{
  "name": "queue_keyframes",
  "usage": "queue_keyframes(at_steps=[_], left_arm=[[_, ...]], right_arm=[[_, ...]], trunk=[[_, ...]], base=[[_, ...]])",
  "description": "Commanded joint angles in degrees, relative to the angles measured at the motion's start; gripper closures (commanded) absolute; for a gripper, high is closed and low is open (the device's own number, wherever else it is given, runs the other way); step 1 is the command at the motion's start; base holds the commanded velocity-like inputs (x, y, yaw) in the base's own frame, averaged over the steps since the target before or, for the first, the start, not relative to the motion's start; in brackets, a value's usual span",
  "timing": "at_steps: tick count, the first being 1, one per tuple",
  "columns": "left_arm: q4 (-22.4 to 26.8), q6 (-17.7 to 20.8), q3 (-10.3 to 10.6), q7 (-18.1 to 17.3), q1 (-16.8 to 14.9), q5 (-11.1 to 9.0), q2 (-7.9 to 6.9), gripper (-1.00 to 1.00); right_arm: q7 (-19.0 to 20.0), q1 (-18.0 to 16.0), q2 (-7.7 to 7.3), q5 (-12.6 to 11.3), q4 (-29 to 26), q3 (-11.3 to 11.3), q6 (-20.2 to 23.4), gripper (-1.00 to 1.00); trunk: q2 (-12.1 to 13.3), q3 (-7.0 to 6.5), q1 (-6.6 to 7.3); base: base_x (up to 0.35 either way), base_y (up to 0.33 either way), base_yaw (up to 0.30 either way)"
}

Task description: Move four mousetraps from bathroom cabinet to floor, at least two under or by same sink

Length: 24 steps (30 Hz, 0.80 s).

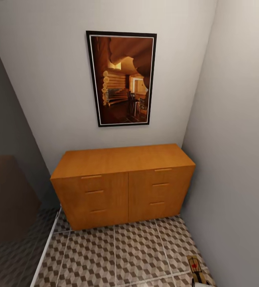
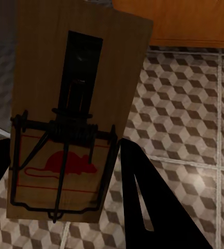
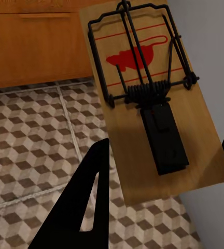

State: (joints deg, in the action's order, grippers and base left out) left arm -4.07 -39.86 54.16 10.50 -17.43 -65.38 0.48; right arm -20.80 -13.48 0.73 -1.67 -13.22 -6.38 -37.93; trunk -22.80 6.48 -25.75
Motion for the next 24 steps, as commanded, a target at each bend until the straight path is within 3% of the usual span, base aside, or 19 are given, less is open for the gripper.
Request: queue_keyframes(at_steps=[1, 24], left_arm=[[-0.1, 0.0, 0.3, 0.8, 0.0, 0.5, 0.05, 1.0], [-0.1, 0.0, 0.3, 0.8, 0.0, 0.5, 0.05, 1.0]], right_arm=[[-0.4, -0.1, -0.02, -0.3, 0.0, -0.5, -0.1, 1.0], [-0.4, -0.1, -0.11, -0.3, 0.0, -0.5, -0.2, 1.0]], trunk=[[-0.1, 0.02, -0.04], [-0.1, -1.74, -0.04]], base=[[0.0, 0.0, 0.0], [0.0, 0.0, 0.0]])
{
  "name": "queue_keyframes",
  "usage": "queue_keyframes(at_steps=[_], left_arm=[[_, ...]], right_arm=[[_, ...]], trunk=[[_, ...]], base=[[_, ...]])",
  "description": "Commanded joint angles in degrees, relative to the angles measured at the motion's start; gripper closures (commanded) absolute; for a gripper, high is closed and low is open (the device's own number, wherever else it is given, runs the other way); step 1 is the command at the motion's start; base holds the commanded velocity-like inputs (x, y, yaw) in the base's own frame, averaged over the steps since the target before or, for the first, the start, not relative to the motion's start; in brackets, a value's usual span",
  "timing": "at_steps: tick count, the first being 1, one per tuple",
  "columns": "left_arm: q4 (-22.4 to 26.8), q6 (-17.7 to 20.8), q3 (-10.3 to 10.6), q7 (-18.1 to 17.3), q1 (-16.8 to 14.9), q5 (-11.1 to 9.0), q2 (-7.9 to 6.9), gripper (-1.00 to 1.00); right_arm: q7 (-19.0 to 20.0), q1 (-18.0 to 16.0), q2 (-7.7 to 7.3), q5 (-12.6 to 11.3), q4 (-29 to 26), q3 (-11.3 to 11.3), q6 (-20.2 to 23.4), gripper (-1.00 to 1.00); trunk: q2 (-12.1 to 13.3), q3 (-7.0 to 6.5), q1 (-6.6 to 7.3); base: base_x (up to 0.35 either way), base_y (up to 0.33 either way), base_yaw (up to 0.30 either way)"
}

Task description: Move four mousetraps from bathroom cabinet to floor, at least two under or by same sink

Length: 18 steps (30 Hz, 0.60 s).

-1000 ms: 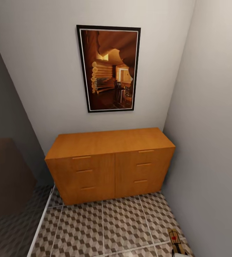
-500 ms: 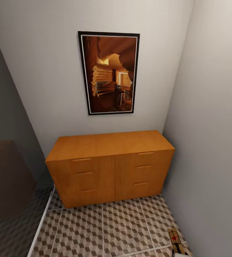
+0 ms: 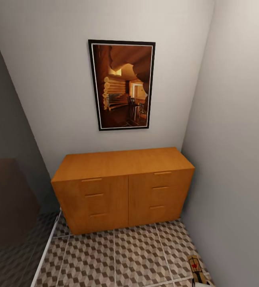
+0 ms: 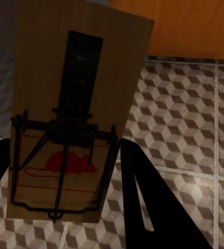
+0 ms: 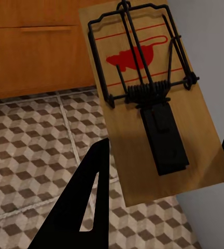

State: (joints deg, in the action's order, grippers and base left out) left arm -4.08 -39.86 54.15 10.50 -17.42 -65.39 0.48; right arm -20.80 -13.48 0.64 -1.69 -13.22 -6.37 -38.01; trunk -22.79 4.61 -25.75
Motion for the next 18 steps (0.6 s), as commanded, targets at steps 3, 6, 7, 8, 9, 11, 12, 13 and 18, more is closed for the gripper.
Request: queue_keyframes(at_steps=[3, 6, 7, 8, 9, 11, 12, 13, 18], left_arm=[[-0.1, 0.0, 0.3, 0.8, -0.1, 0.5, 0.05, 1.0], [-0.1, 0.0, 0.3, 0.8, -0.1, 0.5, 0.05, 1.0], [-0.1, 0.0, 0.3, 0.8, -0.1, 0.5, 0.05, 1.0], [-0.1, 0.0, 0.3, 0.8, 0.0, 0.5, 0.05, 1.0], [-0.1, 0.0, 0.3, 0.8, -0.1, 0.5, 0.05, 1.0], [-0.1, 0.0, 0.3, 0.8, 0.0, 0.5, 0.05, 1.0], [-0.1, 0.0, 0.3, 0.8, 0.0, 0.5, 0.05, 1.0], [-0.1, 0.0, 0.3, 0.8, 0.0, 0.5, 0.05, 1.0], [-0.1, 0.0, 0.3, 0.8, -0.1, 0.5, 0.05, 1.0]], right_arm=[[-0.4, -0.1, -0.03, -0.3, 0.0, -0.5, -0.1, 1.0], [-0.4, -0.1, 0.02, -0.3, 0.0, -0.5, -0.1, 1.0], [-0.5, -0.1, 0.04, -0.2, 0.0, -0.5, -0.1, 1.0], [-0.5, -0.1, 0.04, -0.2, 0.0, -0.5, -0.1, 1.0], [-0.5, -0.1, 0.05, -0.2, 0.0, -0.5, -0.1, 1.0], [-0.5, -0.1, 0.06, -0.2, 0.0, -0.5, -0.1, 1.0], [-0.5, -0.1, 0.06, -0.2, 0.0, -0.5, -0.1, 1.0], [-0.5, -0.1, 0.06, -0.2, 0.0, -0.5, 0.0, 1.0], [-0.6, -0.1, 0.06, -0.2, 0.0, -0.5, 0.0, 1.0]], trunk=[[-0.1, 0.11, -0.03], [-0.1, 0.1, -0.03], [-0.1, 0.1, -0.03], [-0.1, 0.1, -0.03], [-0.1, 0.1, -0.03], [-0.1, 0.1, -0.03], [-0.1, 0.1, -0.03], [-0.1, 0.1, -0.03], [-0.1, 0.1, -0.03]], base=[[0.0, 0.0, 0.0], [0.0, 0.0, 0.04], [0.0, 0.0, 0.17], [0.0, 0.0, 0.194], [0.0, 0.0, 0.229], [0.0, 0.0, 0.255], [0.0, 0.0, 0.27], [0.0, 0.0, 0.278], [0.0, 0.0, 0.285]])
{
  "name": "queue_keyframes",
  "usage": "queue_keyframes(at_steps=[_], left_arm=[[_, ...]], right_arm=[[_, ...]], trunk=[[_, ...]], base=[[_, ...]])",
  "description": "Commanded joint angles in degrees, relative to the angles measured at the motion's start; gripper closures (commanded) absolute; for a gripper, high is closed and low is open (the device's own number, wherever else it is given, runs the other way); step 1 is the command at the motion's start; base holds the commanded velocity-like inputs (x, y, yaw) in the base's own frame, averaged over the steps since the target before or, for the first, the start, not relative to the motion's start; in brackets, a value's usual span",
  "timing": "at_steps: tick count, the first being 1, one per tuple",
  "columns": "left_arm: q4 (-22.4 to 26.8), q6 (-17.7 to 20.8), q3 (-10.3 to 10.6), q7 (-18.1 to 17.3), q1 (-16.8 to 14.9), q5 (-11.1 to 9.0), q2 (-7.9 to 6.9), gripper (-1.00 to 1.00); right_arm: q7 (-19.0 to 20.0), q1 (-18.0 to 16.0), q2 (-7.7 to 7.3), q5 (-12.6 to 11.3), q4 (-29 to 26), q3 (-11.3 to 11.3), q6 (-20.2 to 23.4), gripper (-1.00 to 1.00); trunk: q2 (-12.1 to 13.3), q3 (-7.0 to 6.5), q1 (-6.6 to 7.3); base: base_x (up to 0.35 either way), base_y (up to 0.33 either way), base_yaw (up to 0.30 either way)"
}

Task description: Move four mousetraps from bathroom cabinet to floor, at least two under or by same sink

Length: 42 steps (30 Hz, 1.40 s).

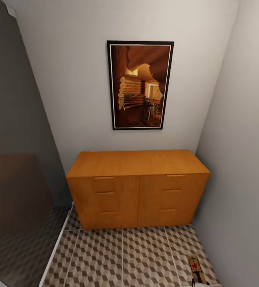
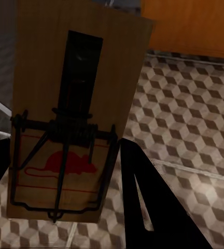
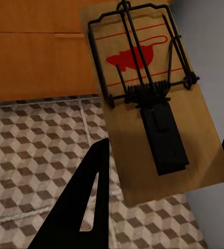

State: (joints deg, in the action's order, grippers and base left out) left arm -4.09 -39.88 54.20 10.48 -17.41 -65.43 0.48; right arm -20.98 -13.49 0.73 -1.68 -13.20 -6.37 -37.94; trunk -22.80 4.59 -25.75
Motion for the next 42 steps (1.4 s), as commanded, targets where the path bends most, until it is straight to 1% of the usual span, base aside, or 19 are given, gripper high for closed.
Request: queue_keyframes(at_steps=[1, 42], left_arm=[[-0.1, 0.0, 0.3, 0.9, -0.1, 0.6, 0.05, 1.0], [-0.1, 0.0, 0.3, 0.9, -0.1, 0.6, 0.05, 1.0]], right_arm=[[-0.4, 0.0, -0.03, -0.3, 0.0, -0.5, -0.1, 1.0], [-0.4, 0.0, -0.03, -0.3, 0.0, -0.5, -0.1, 1.0]], trunk=[[-0.1, 0.12, -0.03], [-0.1, 0.12, -0.03]], base=[[0.0, 0.0, 0.29], [0.0, 0.0, 0.29]])
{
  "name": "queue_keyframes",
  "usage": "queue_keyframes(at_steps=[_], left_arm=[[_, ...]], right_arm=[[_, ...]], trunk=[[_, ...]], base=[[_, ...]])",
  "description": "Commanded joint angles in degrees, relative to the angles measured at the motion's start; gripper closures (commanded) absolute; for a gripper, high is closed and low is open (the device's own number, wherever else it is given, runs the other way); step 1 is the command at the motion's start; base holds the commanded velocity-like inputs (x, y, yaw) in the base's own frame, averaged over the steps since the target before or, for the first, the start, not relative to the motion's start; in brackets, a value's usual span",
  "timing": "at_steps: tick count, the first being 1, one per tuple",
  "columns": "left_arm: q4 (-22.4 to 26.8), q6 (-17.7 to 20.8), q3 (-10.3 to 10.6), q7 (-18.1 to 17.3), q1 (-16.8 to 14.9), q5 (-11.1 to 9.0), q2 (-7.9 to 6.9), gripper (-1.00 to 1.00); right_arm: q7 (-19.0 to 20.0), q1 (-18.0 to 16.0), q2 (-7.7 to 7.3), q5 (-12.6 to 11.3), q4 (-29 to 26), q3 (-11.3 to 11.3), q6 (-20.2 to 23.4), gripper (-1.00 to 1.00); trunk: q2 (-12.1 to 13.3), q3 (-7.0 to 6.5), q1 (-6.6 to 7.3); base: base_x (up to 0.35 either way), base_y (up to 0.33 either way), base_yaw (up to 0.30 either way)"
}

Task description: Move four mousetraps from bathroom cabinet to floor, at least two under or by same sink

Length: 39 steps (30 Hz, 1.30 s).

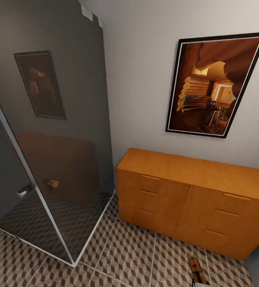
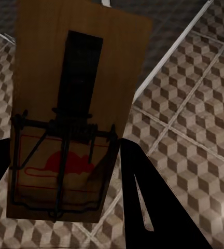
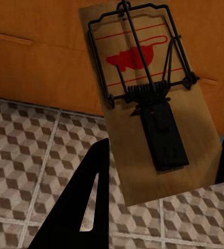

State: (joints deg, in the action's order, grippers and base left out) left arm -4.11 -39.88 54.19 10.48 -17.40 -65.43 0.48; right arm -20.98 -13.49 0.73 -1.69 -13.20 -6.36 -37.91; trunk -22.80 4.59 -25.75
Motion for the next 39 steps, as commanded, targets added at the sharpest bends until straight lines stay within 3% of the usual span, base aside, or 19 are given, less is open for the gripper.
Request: queue_keyframes(at_steps=[1, 39], left_arm=[[-0.1, 0.0, 0.3, 0.9, -0.1, 0.6, 0.05, 1.0], [-0.1, 0.1, 0.3, 0.9, 0.0, 0.6, 0.05, 1.0]], right_arm=[[-0.4, 0.0, -0.03, -0.2, 0.0, -0.5, -0.1, 1.0], [-0.4, 0.0, -0.03, -0.2, 0.0, -0.5, 0.0, 1.0]], trunk=[[-0.1, 0.12, -0.03], [-0.1, 0.12, -0.03]], base=[[0.0, 0.0, 0.291], [0.0, 0.0, 0.29]])
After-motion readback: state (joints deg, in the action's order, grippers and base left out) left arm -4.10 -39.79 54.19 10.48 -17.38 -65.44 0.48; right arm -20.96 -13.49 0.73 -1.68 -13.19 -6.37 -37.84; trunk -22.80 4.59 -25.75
